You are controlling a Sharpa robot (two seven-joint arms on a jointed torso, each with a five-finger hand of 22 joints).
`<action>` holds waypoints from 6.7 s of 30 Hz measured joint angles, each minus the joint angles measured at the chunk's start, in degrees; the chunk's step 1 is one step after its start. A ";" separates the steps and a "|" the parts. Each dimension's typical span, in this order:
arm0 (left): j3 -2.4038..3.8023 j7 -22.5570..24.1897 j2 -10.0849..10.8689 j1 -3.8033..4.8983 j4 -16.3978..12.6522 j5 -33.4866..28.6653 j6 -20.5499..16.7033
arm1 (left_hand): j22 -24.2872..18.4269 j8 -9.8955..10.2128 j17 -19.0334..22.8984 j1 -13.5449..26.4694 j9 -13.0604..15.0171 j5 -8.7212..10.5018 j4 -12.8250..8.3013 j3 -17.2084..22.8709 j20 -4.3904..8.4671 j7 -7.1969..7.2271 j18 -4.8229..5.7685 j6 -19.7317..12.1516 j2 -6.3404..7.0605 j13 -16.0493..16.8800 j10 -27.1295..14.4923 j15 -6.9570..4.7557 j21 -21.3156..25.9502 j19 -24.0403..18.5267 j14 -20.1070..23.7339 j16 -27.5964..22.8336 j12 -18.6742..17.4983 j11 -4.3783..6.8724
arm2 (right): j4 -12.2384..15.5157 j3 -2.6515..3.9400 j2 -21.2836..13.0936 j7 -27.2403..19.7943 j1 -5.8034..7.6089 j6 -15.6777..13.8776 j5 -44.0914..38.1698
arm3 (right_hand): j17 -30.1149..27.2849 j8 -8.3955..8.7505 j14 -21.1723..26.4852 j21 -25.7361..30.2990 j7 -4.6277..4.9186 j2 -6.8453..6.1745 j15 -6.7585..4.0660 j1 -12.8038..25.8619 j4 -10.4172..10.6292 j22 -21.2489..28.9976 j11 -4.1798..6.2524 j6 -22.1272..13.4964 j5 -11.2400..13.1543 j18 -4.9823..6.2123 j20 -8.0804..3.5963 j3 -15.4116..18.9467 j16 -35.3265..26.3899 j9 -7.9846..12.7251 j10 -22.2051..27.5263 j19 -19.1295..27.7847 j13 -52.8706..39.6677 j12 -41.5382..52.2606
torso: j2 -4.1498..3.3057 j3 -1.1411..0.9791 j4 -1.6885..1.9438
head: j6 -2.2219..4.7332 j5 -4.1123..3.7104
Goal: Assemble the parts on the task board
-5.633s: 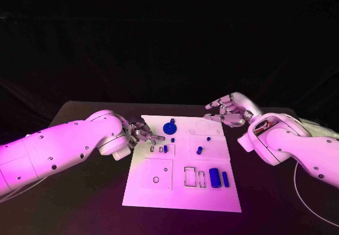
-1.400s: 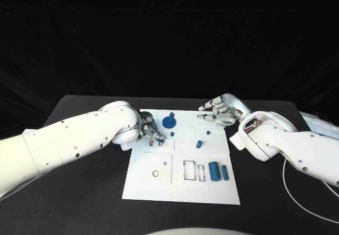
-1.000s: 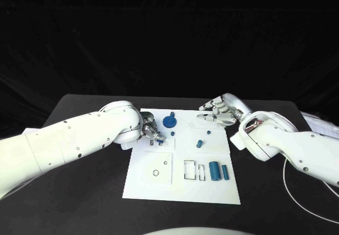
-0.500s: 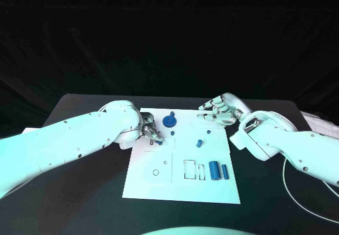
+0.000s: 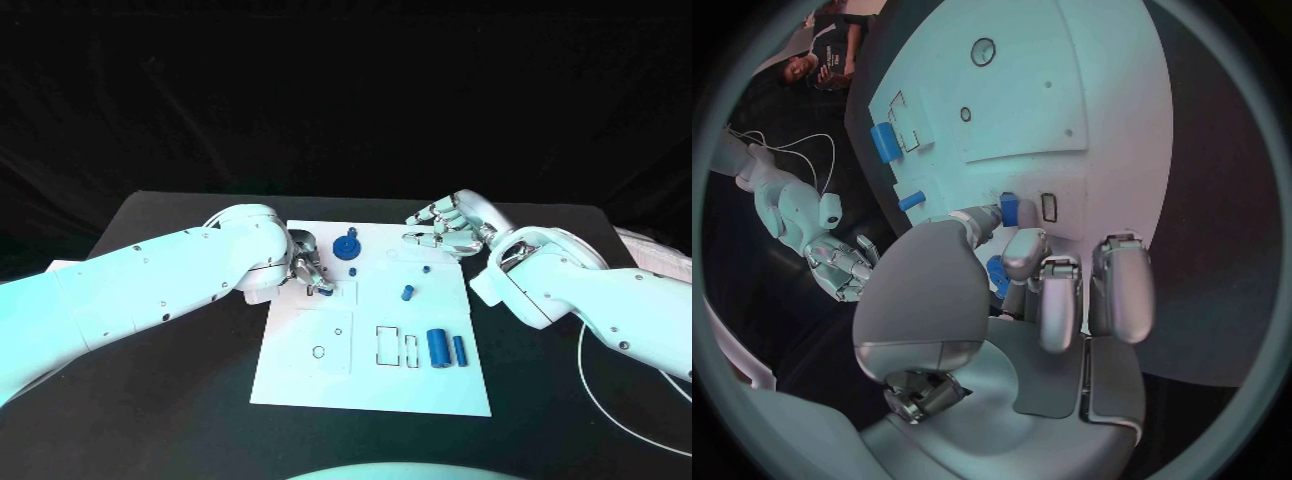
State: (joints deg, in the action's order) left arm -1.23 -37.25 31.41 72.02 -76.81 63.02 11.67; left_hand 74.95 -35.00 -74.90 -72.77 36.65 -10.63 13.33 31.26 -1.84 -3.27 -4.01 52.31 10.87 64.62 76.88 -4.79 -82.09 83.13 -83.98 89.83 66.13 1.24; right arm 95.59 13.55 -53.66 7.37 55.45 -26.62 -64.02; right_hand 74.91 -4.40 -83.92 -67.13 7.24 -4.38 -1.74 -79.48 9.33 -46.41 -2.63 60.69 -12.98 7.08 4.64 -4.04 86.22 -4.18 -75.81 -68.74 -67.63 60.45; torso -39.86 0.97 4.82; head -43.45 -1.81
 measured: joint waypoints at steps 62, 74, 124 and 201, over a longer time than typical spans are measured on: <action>-0.22 -0.62 -3.09 -0.07 3.85 0.63 2.97 | -0.03 1.11 -0.01 16.37 -0.23 -1.29 -2.20 -7.99 0.81 2.68 0.87 7.19 -3.13 5.04 4.51 -0.63 -1.96 0.81 -0.20 0.00 4.10 2.05 | 0.46 0.00 -0.12 -0.32 -0.01 0.00 0.55 | 0.01 0.00 0.00 0.68 0.00 0.00 0.00 0.63 0.89 0.93 0.00 0.00 -0.45 0.00 -0.01 0.08 -0.35 0.00 0.00 0.41 0.78 -0.38 | -0.01 -0.01 -0.02 | -0.51 -0.06; 0.23 -0.58 -1.17 -0.12 2.35 0.65 1.91 | -0.03 1.34 -0.01 16.23 -0.23 2.42 -0.08 -15.15 0.81 2.79 0.87 7.47 -3.64 5.43 4.51 -0.84 -1.96 0.81 0.01 0.00 4.42 2.05 | 0.35 0.00 -0.10 -0.37 -0.01 0.00 0.70 | 0.01 0.00 0.00 0.88 0.00 0.39 0.00 1.00 1.12 1.00 0.00 0.00 -0.45 0.00 0.00 0.31 -0.35 0.00 0.00 0.41 0.84 -0.37 | 0.02 0.00 0.01 | -0.27 -0.29; 2.13 1.31 -6.61 3.55 19.24 -0.69 3.90 | -0.04 6.43 -0.04 6.05 -3.51 2.70 3.00 -28.15 -0.31 0.13 0.88 3.78 -6.11 -3.90 -1.14 0.72 2.10 -0.10 -0.09 0.00 -4.67 -0.51 | -0.66 -0.20 0.99 -0.48 -0.15 0.01 1.13 | 0.03 0.00 0.00 1.68 0.00 0.15 0.00 1.21 1.43 2.22 0.26 -0.01 -0.44 0.88 -0.21 0.32 -0.90 0.00 0.68 1.02 2.01 -1.92 | -0.09 0.02 -0.04 | 0.12 0.30; 1.01 3.96 -0.58 3.47 9.50 -4.80 0.98 | -0.03 2.43 0.00 0.83 1.90 -2.32 -2.09 0.03 0.09 0.50 0.88 0.73 -2.05 -5.74 -0.38 0.01 1.18 0.71 0.03 0.00 -5.05 0.23 | -0.72 -0.30 1.10 -0.71 -0.32 0.67 1.32 | 0.04 0.00 0.00 1.68 0.00 0.14 0.00 1.21 1.58 2.40 0.20 -0.01 -0.78 0.88 -0.21 0.15 -1.24 0.00 0.62 1.02 2.14 -1.92 | 0.47 -0.24 0.28 | -0.81 0.12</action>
State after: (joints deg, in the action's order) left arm -0.22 -33.29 30.83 75.49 -67.31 58.22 12.65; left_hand 74.92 -32.56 -74.90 -71.94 38.55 -12.95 11.24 31.29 -1.75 -2.76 -3.13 53.04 8.83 58.88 76.51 -4.78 -80.91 83.84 -83.95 89.82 61.08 1.47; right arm 94.87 13.25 -52.56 6.65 55.13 -25.96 -62.70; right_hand 74.95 -4.40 -83.92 -65.45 7.24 -4.24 -1.74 -78.27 10.91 -44.02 -2.43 60.69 -13.77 7.96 4.42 -3.89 84.98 -4.18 -75.19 -67.72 -65.49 58.52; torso -39.40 0.73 5.10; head -44.26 -1.69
